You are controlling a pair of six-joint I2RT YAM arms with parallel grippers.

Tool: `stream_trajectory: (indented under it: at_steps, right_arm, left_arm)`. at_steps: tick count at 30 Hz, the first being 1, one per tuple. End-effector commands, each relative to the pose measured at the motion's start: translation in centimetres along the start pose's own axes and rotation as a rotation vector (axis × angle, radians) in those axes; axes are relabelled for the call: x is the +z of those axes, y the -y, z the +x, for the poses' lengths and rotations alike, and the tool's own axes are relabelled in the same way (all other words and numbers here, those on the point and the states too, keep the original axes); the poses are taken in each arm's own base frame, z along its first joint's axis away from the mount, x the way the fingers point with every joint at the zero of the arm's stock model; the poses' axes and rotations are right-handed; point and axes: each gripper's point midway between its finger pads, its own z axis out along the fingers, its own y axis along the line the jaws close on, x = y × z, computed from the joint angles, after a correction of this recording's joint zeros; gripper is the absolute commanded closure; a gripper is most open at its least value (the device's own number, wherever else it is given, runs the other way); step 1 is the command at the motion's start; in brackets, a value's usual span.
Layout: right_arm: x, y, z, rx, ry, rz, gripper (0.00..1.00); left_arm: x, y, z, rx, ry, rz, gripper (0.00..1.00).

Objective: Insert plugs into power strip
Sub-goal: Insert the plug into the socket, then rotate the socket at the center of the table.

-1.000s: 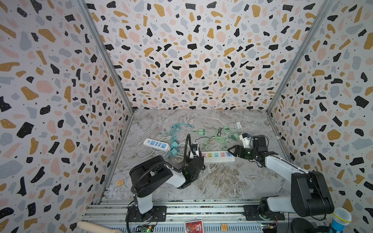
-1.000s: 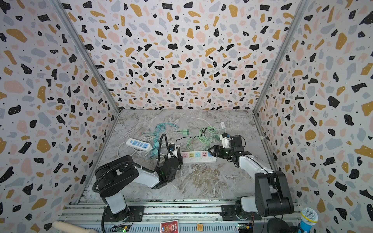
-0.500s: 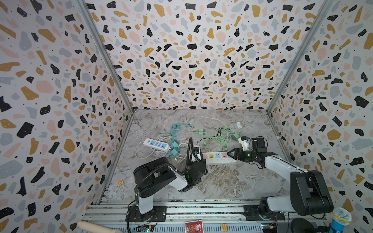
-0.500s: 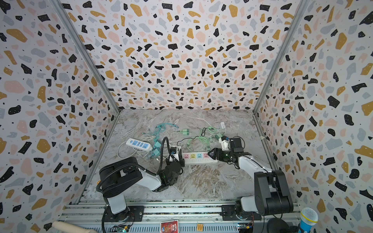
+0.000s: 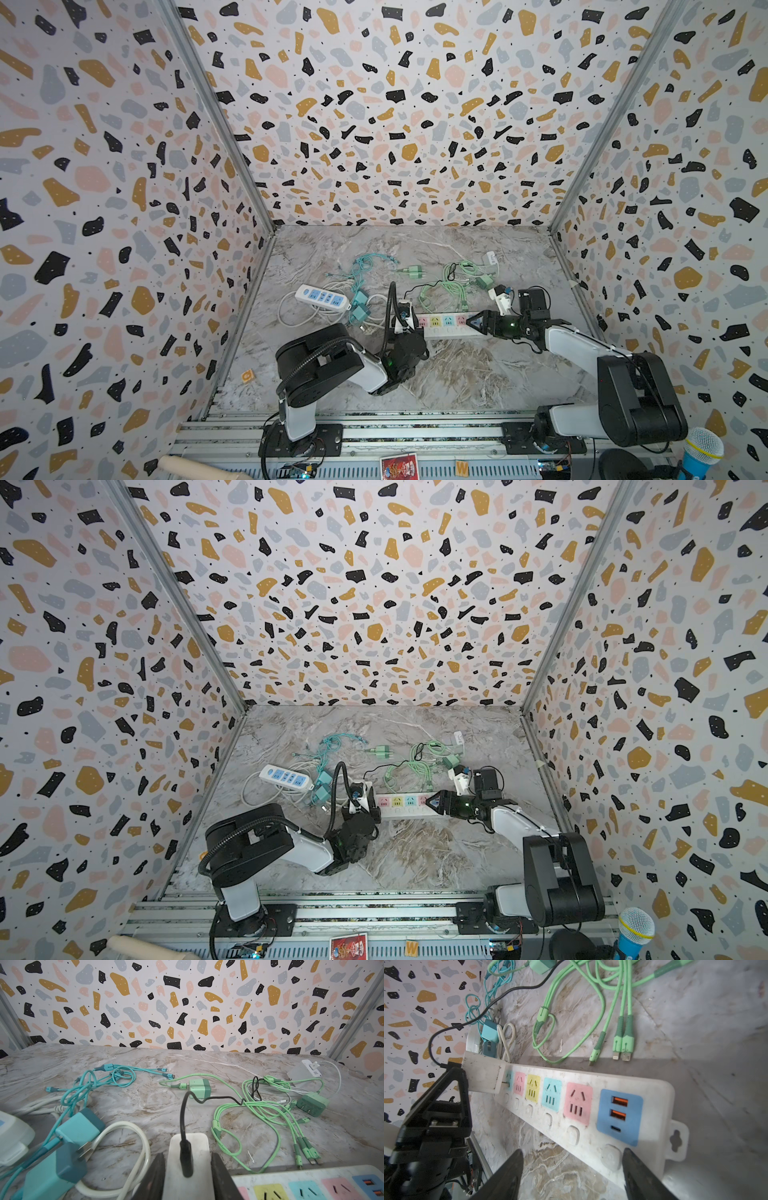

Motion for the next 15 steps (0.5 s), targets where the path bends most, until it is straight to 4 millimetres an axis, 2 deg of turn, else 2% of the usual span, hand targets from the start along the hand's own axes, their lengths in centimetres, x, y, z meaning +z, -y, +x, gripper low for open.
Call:
stream_trajectory:
  at_steps: [1,5,10,15]
  right_arm:
    - [-1.3,0.6,-1.2,-0.003,0.056,0.088,0.24]
    - [-1.9,2.0,-2.3,0.019,0.100,0.162,0.22]
    - [-0.7,3.5,-1.7,0.058,0.070,0.169,0.22]
    - [0.5,3.3,-1.0,0.082,0.036,0.107,0.23]
  left_arm:
    - [-0.1,0.3,0.0,0.002,0.005,-0.020,1.00]
    - [-0.1,0.5,-0.1,0.009,0.013,-0.018,1.00]
    - [-0.4,0.3,0.0,-0.013,0.026,-0.007,1.00]
    - [-0.3,0.4,-0.5,-0.041,0.029,-0.015,1.00]
